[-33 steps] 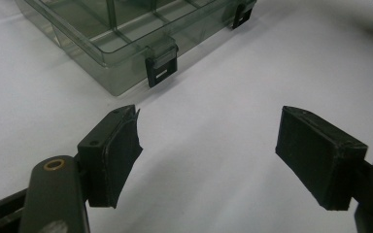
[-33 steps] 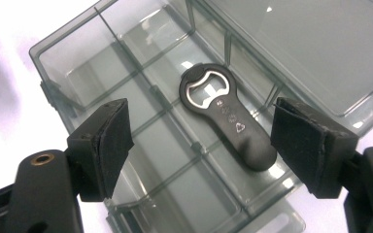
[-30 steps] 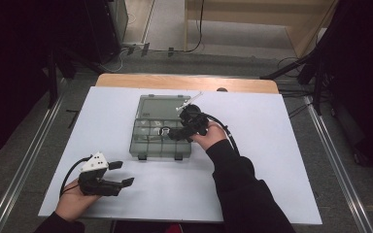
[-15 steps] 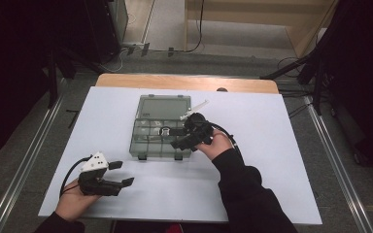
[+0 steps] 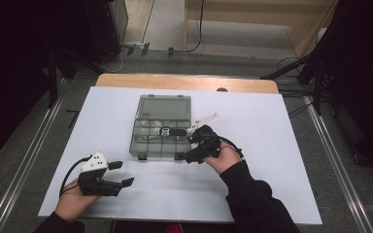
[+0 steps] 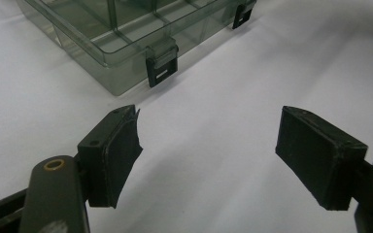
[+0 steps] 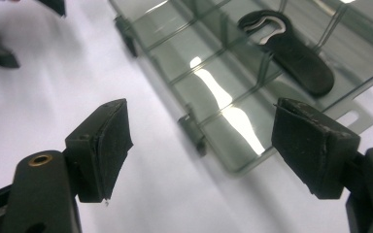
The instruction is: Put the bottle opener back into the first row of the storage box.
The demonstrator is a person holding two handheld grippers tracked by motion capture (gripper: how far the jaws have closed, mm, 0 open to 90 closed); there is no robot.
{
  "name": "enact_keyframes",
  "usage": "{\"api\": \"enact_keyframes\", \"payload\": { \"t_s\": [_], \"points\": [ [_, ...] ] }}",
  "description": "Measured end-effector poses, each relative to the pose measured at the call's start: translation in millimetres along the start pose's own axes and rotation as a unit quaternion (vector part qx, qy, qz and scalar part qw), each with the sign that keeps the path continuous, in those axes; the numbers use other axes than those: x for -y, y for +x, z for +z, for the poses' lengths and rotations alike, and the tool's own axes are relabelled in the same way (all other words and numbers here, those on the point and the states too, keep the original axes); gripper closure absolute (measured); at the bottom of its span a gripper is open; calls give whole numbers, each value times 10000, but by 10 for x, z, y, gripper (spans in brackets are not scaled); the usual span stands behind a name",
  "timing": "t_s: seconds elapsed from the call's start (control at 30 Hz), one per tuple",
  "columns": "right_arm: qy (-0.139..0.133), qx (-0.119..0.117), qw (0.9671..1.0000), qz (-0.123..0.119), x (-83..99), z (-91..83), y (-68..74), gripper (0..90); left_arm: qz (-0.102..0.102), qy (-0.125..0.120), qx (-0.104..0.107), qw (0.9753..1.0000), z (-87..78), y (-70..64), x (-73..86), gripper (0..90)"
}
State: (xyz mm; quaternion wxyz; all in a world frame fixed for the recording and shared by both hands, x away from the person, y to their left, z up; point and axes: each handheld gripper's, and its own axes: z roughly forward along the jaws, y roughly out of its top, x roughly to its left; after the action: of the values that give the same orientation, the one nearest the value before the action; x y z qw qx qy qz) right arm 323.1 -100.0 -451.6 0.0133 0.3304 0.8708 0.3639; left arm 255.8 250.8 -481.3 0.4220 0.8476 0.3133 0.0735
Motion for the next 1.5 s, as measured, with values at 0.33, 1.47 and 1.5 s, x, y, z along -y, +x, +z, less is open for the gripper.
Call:
{"api": "enact_keyframes", "payload": {
  "t_s": [0.33, 1.47, 1.5],
  "points": [
    [-72, -15, 9999, -108, 237, -83, 103, 224, 1, -8, 13, 10000, 2, -5, -2, 233],
    [53, -69, 10000, 4, 865, -399, 84, 209, 28, 50, 3, 10000, -5, -11, 1, 233],
    [42, -43, 10000, 28, 888, -412, 79, 209, 27, 42, 0, 10000, -4, -12, 2, 233]
  ]
}}
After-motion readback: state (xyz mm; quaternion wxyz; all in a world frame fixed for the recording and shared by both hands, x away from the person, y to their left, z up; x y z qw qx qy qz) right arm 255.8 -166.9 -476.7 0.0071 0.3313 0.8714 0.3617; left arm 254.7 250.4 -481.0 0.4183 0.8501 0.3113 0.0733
